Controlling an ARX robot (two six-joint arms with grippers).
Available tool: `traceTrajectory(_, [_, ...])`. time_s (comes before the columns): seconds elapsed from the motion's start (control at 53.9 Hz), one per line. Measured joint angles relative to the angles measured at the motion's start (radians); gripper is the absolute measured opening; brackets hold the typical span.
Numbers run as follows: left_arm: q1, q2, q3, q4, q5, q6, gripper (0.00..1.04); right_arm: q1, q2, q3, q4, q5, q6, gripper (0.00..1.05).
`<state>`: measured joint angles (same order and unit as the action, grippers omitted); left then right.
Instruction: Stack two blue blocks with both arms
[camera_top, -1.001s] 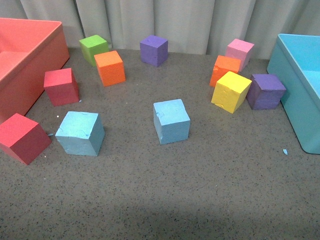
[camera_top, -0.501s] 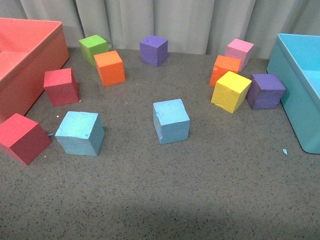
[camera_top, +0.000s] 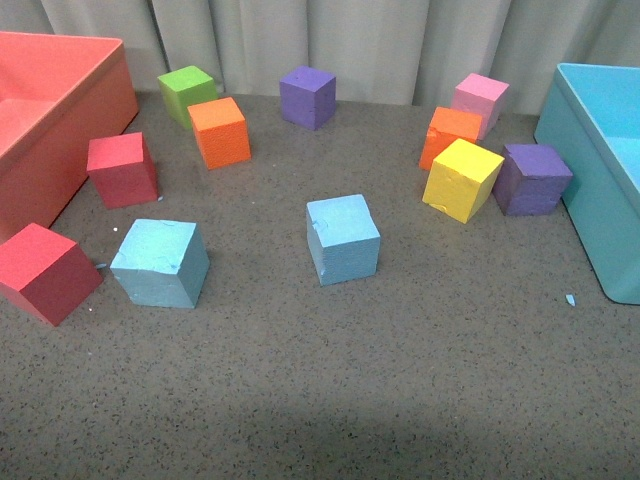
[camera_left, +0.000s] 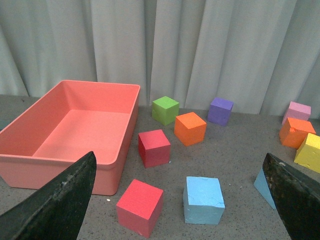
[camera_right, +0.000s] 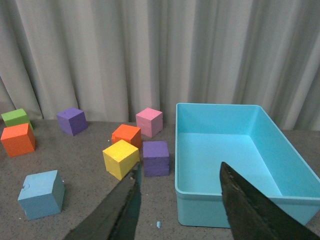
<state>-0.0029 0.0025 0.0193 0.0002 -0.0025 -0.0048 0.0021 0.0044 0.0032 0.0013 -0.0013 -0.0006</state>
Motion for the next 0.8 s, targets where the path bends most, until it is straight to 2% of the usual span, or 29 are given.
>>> traceTrajectory(0.111, [0.0,0.0,0.0,0.0,0.0,0.0,0.98,0.0,0.0,0.0,0.0,0.0,0.0,0.74])
traceTrajectory(0.26, [0.0,0.0,0.0,0.0,0.0,0.0,0.98,0.0,0.0,0.0,0.0,0.0,0.001,0.97])
traceTrajectory(0.297, [-0.002,0.007,0.003,-0.01,-0.01,-0.004,0.98,0.0,0.0,0.0,0.0,0.0,0.001,0.97])
traceTrajectory(0.371, [-0.027,0.115,0.058,-0.14,-0.081,-0.042,0.98,0.0,0.0,0.0,0.0,0.0,0.001,0.95])
traceTrajectory(0.408, [-0.04,0.19,0.072,-0.136,-0.112,-0.061,0.98,0.0,0.0,0.0,0.0,0.0,0.001,0.95])
traceTrajectory(0.538, [-0.095,0.516,0.151,0.03,-0.139,-0.129,0.98,0.0,0.0,0.0,0.0,0.0,0.001,0.95])
traceTrajectory(0.667, [-0.137,0.852,0.278,0.191,-0.113,-0.154,0.98,0.0,-0.001,0.0,0.0,0.0,0.001,0.95])
traceTrajectory(0.797, [-0.156,1.204,0.446,0.176,-0.1,-0.158,0.98,0.0,-0.001,0.0,0.0,0.0,0.001,0.95])
